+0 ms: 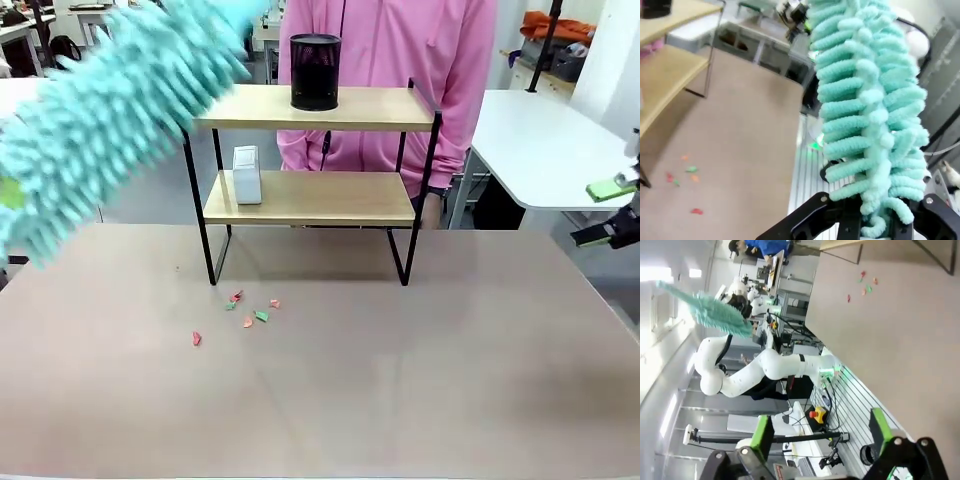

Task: Clean the shelf.
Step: Hand the Duster back to the human.

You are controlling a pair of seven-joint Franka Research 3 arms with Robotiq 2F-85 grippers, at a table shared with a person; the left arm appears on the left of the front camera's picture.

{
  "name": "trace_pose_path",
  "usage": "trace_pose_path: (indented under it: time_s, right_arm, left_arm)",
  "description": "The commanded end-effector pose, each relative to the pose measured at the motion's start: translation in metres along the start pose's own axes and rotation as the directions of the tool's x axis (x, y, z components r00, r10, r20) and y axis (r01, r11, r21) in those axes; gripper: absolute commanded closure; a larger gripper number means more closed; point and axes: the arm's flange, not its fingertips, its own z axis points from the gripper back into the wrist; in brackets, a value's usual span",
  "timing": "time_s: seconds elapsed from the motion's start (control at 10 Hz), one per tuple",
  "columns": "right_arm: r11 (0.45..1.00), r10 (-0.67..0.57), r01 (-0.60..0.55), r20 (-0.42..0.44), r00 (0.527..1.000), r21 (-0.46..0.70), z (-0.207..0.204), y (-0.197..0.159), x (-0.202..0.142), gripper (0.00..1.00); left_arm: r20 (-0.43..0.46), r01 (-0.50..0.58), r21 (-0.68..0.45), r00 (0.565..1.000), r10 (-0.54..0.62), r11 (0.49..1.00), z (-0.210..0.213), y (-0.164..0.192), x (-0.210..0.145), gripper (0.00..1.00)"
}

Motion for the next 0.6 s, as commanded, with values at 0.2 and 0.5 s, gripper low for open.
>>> trace_pose_path:
  time_s: [0.2, 0.5]
  right_arm:
    - [1.0, 0.024, -0.024, -0.014, 1.0, 0.014, 0.007, -0.003, 0.006, 0.0]
    - [1.0, 0.024, -0.024, -0.014, 1.0, 0.014, 0.007, -0.003, 0.006, 0.0]
  left_arm:
    - [0.568, -0.231, 0.237, 0.821, 0.058, 0.944, 0.087, 0.012, -0.03, 1.0]
    - [0.715, -0.485, 0.253, 0.677, 0.175, 0.837, 0.117, 0.034, -0.058, 1.0]
